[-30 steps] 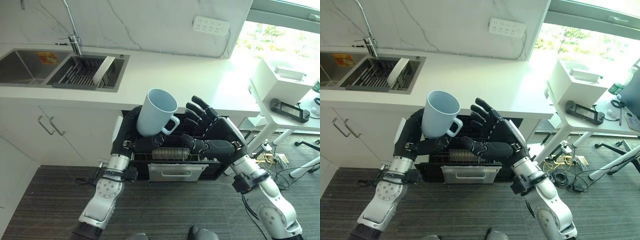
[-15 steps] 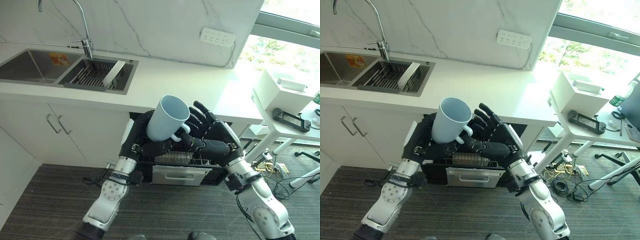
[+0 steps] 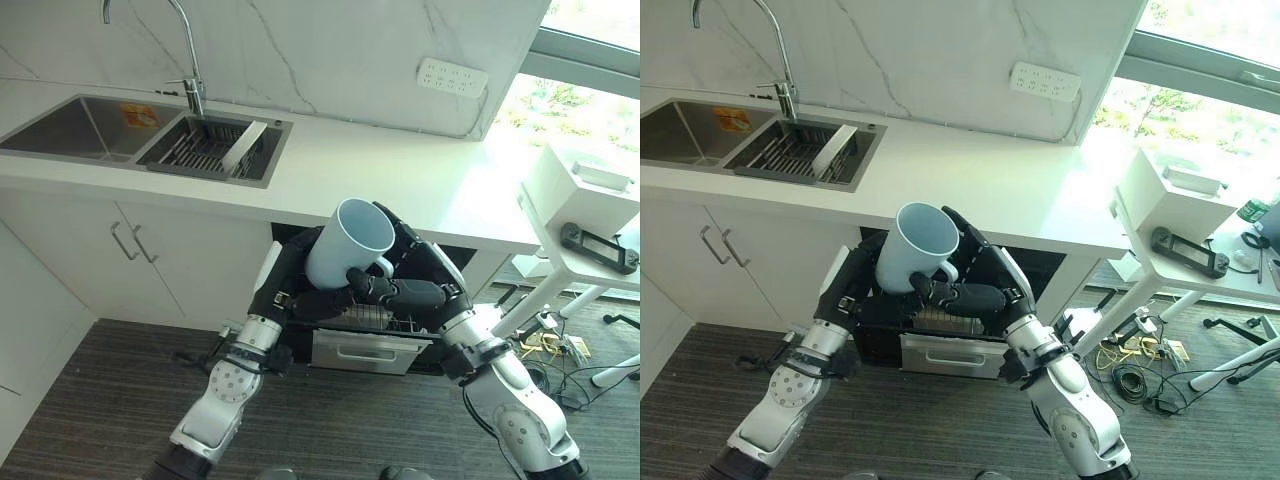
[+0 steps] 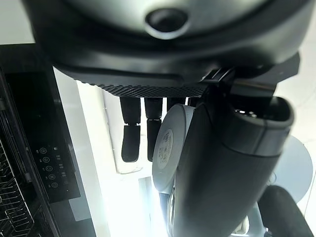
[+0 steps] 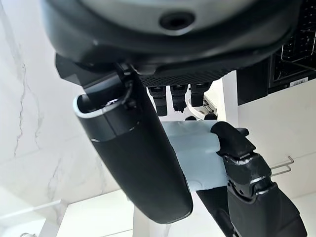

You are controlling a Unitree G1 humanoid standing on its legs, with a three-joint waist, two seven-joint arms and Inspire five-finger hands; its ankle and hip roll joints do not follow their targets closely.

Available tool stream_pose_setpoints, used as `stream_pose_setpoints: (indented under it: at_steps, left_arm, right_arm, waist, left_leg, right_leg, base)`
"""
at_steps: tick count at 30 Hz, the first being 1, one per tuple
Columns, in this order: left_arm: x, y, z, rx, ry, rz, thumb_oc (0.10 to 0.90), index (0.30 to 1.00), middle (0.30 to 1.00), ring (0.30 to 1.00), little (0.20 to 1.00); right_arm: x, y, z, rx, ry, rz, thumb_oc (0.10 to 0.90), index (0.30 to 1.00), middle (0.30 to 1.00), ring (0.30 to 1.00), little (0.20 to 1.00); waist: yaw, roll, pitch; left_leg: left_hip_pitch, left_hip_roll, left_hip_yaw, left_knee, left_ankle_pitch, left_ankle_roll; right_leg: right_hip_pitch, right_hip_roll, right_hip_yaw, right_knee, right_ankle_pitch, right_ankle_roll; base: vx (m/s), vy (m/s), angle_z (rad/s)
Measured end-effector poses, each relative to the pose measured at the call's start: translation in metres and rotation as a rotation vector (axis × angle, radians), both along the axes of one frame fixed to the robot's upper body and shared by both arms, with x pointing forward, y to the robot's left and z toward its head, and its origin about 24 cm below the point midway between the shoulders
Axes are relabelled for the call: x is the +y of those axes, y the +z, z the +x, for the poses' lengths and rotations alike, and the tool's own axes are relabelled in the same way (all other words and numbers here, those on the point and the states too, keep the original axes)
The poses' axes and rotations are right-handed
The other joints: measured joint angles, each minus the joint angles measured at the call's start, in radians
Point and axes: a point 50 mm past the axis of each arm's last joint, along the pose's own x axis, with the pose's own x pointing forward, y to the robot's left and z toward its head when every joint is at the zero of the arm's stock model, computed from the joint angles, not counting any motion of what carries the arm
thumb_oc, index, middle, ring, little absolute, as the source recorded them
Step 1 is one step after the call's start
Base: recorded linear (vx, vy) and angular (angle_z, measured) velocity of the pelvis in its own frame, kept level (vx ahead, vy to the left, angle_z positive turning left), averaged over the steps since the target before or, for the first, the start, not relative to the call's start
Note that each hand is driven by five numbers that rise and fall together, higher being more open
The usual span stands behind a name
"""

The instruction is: Place the dishes in the dishwasher.

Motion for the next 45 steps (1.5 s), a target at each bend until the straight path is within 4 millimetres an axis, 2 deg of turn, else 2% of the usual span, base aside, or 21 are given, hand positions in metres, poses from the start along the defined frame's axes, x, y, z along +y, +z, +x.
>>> stream_pose_setpoints:
  at_steps: [23,24,25,26,30,34,44,45]
  left_arm:
    - [-0.0045,0.0009,0.0009,0.002,-0.046,0.019,0.4,0.3,0.3,0.3,0.3]
    - [-0.0045,0.0008,0.0009,0.003,-0.047,0.02,0.4,0.3,0.3,0.3,0.3]
    - [-0.0046,0.0007,0.0011,0.005,-0.047,0.021,0.4,0.3,0.3,0.3,0.3]
    - [-0.0047,0.0006,0.0014,0.008,-0.047,0.022,0.4,0.3,0.3,0.3,0.3]
    - [-0.0074,-0.0007,0.0018,0.024,-0.057,0.018,0.4,0.3,0.3,0.3,0.3]
    - [-0.0074,-0.0002,0.0021,0.022,-0.056,0.016,0.4,0.3,0.3,0.3,0.3]
    - [-0.0078,-0.0001,0.0025,0.024,-0.053,0.009,0.4,0.3,0.3,0.3,0.3]
    - [-0.0078,-0.0003,0.0025,0.027,-0.053,0.007,0.464,0.396,0.396,0.396,0.396]
  right_arm:
    - [0.0035,0.0022,0.002,-0.006,0.023,-0.022,0.8,0.9,0.9,0.9,0.9]
    - [0.0035,0.0021,0.002,-0.006,0.022,-0.023,0.712,0.768,0.768,0.768,0.768]
    - [0.0033,0.002,0.0021,-0.005,0.018,-0.024,0.508,0.462,0.462,0.462,0.462]
    - [0.0031,0.0018,0.0023,-0.002,0.011,-0.025,0.4,0.3,0.3,0.3,0.3]
    - [0.0002,0.0019,0.0034,-0.032,-0.041,-0.102,0.4,0.3,0.3,0.3,0.3]
    - [0.0012,0.0021,0.0031,-0.034,-0.051,-0.094,0.4,0.3,0.3,0.3,0.3]
    - [0.002,0.0025,0.0027,-0.053,-0.078,-0.111,0.4,0.3,0.3,0.3,0.3]
    - [0.0022,0.0023,0.0025,-0.055,-0.08,-0.114,0.4,0.3,0.3,0.3,0.3]
  waist:
    - [-0.001,0.0,0.0]
    - [-0.001,0.0,0.0]
    - [-0.001,0.0,0.0]
    - [-0.001,0.0,0.0]
    - [-0.002,0.006,0.001]
    - [-0.002,0.018,0.001]
    - [-0.002,0.019,0.001]
    - [-0.003,0.019,0.001]
  left_leg:
    - [-0.001,-0.003,0.0,0.0,0.003,0.004]
    - [-0.001,-0.003,0.0,0.0,0.003,0.004]
    - [-0.001,-0.003,0.0,0.0,0.003,0.004]
    - [-0.001,-0.003,0.0,0.0,0.003,0.004]
    - [-0.001,-0.004,0.001,-0.001,0.003,0.003]
    - [-0.001,-0.004,0.001,-0.002,0.003,0.003]
    - [-0.004,-0.004,0.002,-0.004,0.002,0.002]
    - [-0.004,-0.004,0.002,-0.004,0.002,0.002]
  right_leg:
    - [-0.001,-0.003,0.0,0.001,0.001,0.001]
    - [-0.001,-0.003,0.0,0.001,0.001,0.001]
    - [-0.001,-0.003,0.0,0.001,0.001,0.001]
    - [-0.001,-0.003,0.0,0.001,0.001,0.001]
    - [-0.001,-0.004,0.0,0.001,0.001,0.002]
    - [-0.002,-0.004,0.0,0.001,0.001,0.002]
    - [-0.005,-0.004,0.001,0.0,0.0,0.002]
    - [-0.005,-0.004,0.001,0.0,0.0,0.002]
  base:
    - [0.0,0.0,0.0]
    - [0.0,0.0,0.0]
    - [0.0,0.0,0.0]
    - [0.0,0.0,0.0]
    - [0.0,0.0,0.0]
    - [0.0,0.0,0.0]
    - [0.0,0.0,0.0]
    - [0.0,0.0,0.0]
